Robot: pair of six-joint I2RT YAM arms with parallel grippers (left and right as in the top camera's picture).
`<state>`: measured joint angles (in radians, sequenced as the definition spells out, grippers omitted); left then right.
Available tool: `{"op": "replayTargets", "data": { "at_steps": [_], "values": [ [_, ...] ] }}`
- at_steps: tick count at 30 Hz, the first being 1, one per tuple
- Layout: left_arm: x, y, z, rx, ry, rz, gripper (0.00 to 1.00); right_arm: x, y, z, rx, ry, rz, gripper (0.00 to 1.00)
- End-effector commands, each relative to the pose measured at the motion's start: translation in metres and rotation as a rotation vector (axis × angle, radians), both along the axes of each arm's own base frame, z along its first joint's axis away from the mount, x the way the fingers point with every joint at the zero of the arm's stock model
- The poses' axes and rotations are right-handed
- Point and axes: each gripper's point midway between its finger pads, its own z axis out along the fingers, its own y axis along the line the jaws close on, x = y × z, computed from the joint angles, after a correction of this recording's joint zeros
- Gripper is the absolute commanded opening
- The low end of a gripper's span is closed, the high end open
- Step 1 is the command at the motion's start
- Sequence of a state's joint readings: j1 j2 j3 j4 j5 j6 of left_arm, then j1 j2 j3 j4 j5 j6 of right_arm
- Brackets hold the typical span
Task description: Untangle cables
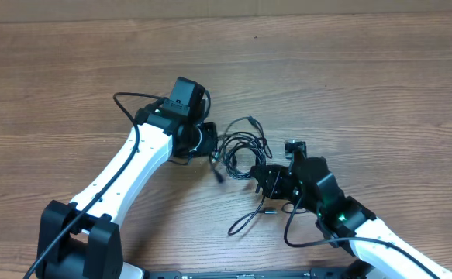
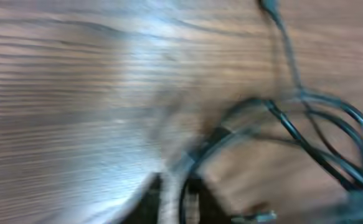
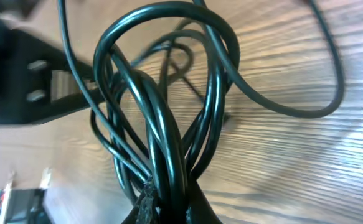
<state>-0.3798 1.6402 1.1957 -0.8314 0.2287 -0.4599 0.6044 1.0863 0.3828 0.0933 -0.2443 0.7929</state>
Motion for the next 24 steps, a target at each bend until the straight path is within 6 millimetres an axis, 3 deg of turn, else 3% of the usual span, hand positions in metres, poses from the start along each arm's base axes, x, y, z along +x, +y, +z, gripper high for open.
{"op": "replayTargets", "data": {
  "at_steps": [1,7,9,12,18,20,24],
  "values": [
    [0.012,0.013,0.006,0.091,-0.067,0.021,0.36,-0.007,0.007,0.027,0.066,-0.069,0.059,0.04],
    [0.01,0.008,0.006,0.054,-0.04,0.067,0.36,-0.014,0.005,0.052,0.115,-0.129,0.073,0.04],
    [0.007,-0.005,0.01,-0.027,-0.016,0.066,0.36,-0.018,0.008,0.056,0.139,-0.117,0.091,0.04],
    [0.006,-0.03,0.021,-0.176,0.004,0.033,0.04,-0.023,0.011,0.053,0.172,-0.057,0.094,0.04],
    [0.007,-0.036,0.024,-0.221,0.023,0.076,0.04,-0.03,0.01,0.042,0.159,0.011,0.102,0.04],
    [0.009,-0.032,0.027,-0.213,-0.003,0.036,0.04,-0.023,0.0,0.031,0.104,0.016,0.036,0.05],
    [0.018,0.011,0.068,-0.211,-0.048,0.098,0.04,-0.004,-0.057,-0.012,-0.155,0.05,-0.251,0.06]
  ]
}}
